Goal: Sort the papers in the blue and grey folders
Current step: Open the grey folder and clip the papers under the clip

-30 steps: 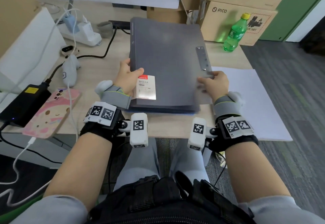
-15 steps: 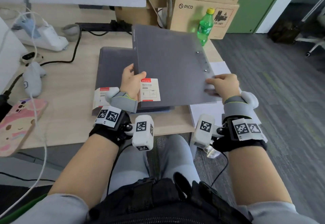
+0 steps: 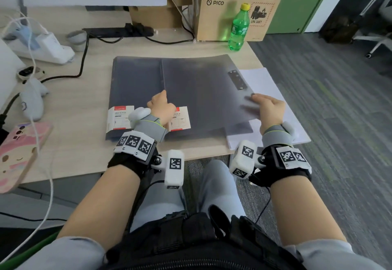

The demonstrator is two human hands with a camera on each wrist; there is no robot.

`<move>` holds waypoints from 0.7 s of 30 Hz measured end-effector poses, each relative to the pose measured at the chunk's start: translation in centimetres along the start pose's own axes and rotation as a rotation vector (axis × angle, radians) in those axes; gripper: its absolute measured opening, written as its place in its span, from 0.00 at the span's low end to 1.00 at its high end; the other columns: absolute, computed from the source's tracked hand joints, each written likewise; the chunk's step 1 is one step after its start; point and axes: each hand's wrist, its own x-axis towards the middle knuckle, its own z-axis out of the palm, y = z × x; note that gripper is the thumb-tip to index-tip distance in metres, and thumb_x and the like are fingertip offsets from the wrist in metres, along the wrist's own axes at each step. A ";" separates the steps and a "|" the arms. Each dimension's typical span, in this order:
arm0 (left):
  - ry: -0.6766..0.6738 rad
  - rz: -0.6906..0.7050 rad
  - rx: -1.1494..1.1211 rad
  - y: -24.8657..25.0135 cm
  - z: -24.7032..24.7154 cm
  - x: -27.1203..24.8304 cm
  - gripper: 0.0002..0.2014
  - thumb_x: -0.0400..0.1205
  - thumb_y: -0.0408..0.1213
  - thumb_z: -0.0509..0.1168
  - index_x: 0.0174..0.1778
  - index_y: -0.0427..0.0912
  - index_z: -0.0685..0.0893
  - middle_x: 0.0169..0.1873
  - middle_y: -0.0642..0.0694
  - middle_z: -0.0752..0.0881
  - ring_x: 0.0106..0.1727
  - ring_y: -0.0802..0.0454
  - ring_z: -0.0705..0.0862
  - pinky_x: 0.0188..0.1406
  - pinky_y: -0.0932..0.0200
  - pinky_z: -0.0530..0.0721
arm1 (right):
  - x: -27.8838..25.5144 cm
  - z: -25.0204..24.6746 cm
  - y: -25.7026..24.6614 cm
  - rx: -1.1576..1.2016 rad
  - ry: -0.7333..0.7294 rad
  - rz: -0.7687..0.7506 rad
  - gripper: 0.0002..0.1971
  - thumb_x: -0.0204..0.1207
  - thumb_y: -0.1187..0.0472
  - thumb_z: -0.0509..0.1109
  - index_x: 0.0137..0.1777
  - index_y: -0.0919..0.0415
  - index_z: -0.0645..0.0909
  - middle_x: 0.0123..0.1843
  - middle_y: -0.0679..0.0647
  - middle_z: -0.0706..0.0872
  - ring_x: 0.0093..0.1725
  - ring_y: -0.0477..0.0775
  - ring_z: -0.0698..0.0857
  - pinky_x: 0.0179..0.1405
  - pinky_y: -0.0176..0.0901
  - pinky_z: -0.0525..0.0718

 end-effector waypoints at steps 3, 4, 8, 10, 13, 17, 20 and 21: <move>-0.108 -0.008 0.049 0.2 -0.7 -0.3 0.12 0.79 0.30 0.60 0.42 0.55 0.69 0.73 0.37 0.69 0.76 0.38 0.63 0.67 0.51 0.67 | -1.6 0.9 -1.7 0.247 -0.040 -0.071 0.06 0.76 0.70 0.65 0.41 0.70 0.83 0.32 0.55 0.91 0.28 0.60 0.89 0.33 0.44 0.88; -0.128 -0.003 0.050 0.3 -1.1 -0.8 0.12 0.77 0.34 0.62 0.50 0.54 0.72 0.75 0.38 0.69 0.77 0.37 0.63 0.71 0.51 0.66 | -2.0 1.2 -2.3 0.286 -0.049 -0.104 0.07 0.77 0.70 0.64 0.43 0.71 0.83 0.32 0.54 0.92 0.29 0.60 0.90 0.33 0.44 0.88; -0.161 0.043 -0.066 -0.1 -1.5 -0.5 0.39 0.58 0.46 0.66 0.70 0.45 0.73 0.64 0.47 0.79 0.71 0.40 0.75 0.75 0.44 0.71 | -4.6 3.3 -4.4 0.311 -0.120 -0.270 0.15 0.71 0.59 0.65 0.50 0.68 0.85 0.42 0.57 0.90 0.46 0.69 0.89 0.38 0.48 0.87; -0.177 0.039 -0.167 0.0 -1.9 -1.1 0.31 0.71 0.35 0.66 0.73 0.40 0.72 0.59 0.48 0.78 0.69 0.42 0.77 0.74 0.45 0.73 | -6.2 4.5 -5.4 0.284 -0.176 -0.380 0.13 0.71 0.52 0.65 0.45 0.58 0.88 0.38 0.51 0.91 0.46 0.65 0.87 0.41 0.54 0.85; -0.197 0.027 -0.297 -0.2 -3.0 -2.1 0.24 0.80 0.29 0.60 0.74 0.39 0.71 0.63 0.44 0.79 0.64 0.44 0.79 0.69 0.50 0.77 | -8.2 6.7 -7.0 0.239 -0.219 -0.447 0.21 0.68 0.39 0.59 0.39 0.51 0.88 0.35 0.53 0.88 0.43 0.58 0.85 0.38 0.49 0.83; -0.261 0.040 -0.448 -0.6 -5.4 -3.7 0.11 0.84 0.34 0.59 0.60 0.42 0.80 0.47 0.45 0.80 0.53 0.50 0.78 0.59 0.51 0.82 | -10.1 9.6 -8.4 0.225 -0.329 -0.476 0.22 0.79 0.47 0.51 0.43 0.51 0.86 0.33 0.44 0.89 0.38 0.41 0.86 0.31 0.33 0.80; -0.321 0.117 -0.491 -0.7 -7.1 -4.7 0.10 0.86 0.42 0.57 0.50 0.43 0.83 0.53 0.49 0.82 0.51 0.50 0.80 0.58 0.52 0.83 | -11.2 12.1 -8.4 0.189 -0.391 -0.497 0.17 0.81 0.52 0.57 0.39 0.52 0.86 0.33 0.42 0.88 0.37 0.38 0.86 0.30 0.35 0.80; -0.330 0.135 -0.513 -0.7 -7.4 -4.8 0.13 0.86 0.44 0.55 0.47 0.45 0.83 0.52 0.51 0.83 0.51 0.49 0.81 0.56 0.52 0.84 | -11.3 12.9 -8.2 0.174 -0.402 -0.516 0.14 0.78 0.53 0.61 0.37 0.49 0.86 0.32 0.42 0.88 0.37 0.40 0.86 0.31 0.38 0.81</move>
